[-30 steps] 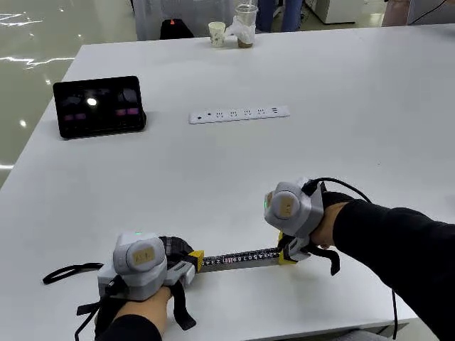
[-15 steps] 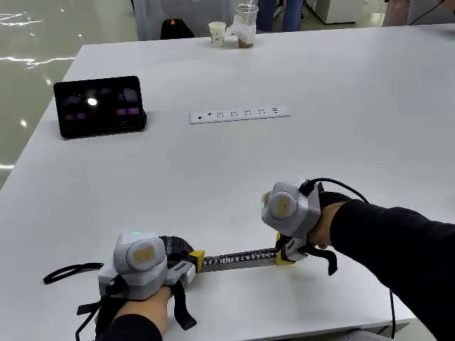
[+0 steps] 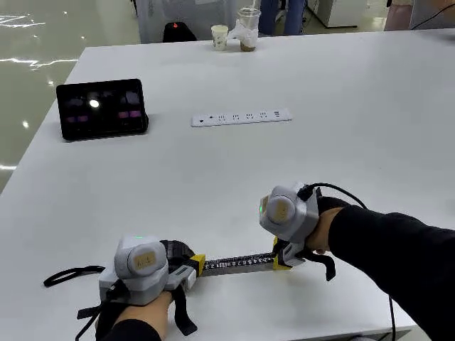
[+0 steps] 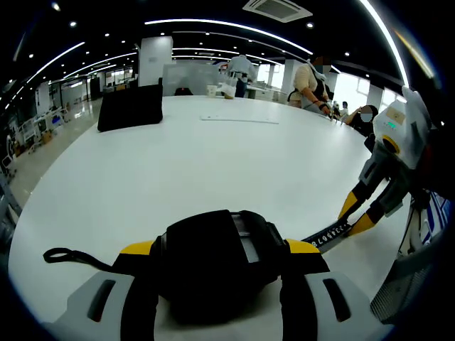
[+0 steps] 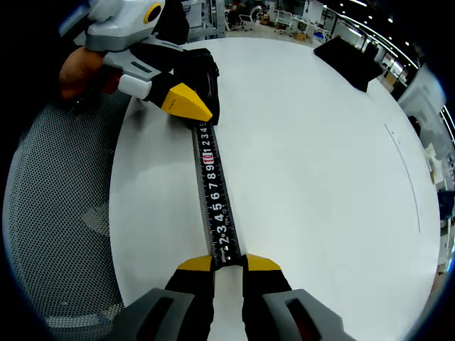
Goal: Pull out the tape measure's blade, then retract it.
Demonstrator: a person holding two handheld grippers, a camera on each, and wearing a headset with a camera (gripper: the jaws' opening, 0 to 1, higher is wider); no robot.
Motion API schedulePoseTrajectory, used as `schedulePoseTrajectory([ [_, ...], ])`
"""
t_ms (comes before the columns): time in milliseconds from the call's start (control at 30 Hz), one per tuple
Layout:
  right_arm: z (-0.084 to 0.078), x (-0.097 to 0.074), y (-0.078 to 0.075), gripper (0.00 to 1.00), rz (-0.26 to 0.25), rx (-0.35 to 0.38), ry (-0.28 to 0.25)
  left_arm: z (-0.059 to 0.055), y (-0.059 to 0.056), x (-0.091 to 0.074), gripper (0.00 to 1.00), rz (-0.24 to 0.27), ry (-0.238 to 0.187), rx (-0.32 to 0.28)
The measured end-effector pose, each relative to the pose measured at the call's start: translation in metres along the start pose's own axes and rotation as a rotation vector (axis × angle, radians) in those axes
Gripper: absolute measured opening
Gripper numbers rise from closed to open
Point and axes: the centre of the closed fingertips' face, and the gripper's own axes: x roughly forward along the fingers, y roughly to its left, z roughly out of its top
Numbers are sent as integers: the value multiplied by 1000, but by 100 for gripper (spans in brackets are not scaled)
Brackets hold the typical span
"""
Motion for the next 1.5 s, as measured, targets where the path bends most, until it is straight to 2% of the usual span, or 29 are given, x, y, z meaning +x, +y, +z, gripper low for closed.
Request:
schedulePoseTrajectory([
  [400, 5, 0, 4, 11, -2, -11, -13, 0, 1, -1, 65, 4, -1, -2],
  [633, 8, 1, 5, 11, 8, -67, -35, 1, 0, -1, 65, 2, -2, -9],
  [833, 12, 3, 4, 11, 9, -13, -71, 0, -1, -3, 64, 0, 2, -14],
  [1167, 20, 7, 5, 11, 15, -16, -82, -1, -1, -5, 64, -3, 7, -16],
  [1500, 21, 7, 5, 11, 18, -10, -98, -1, -1, -9, 64, -22, 4, -46],
])
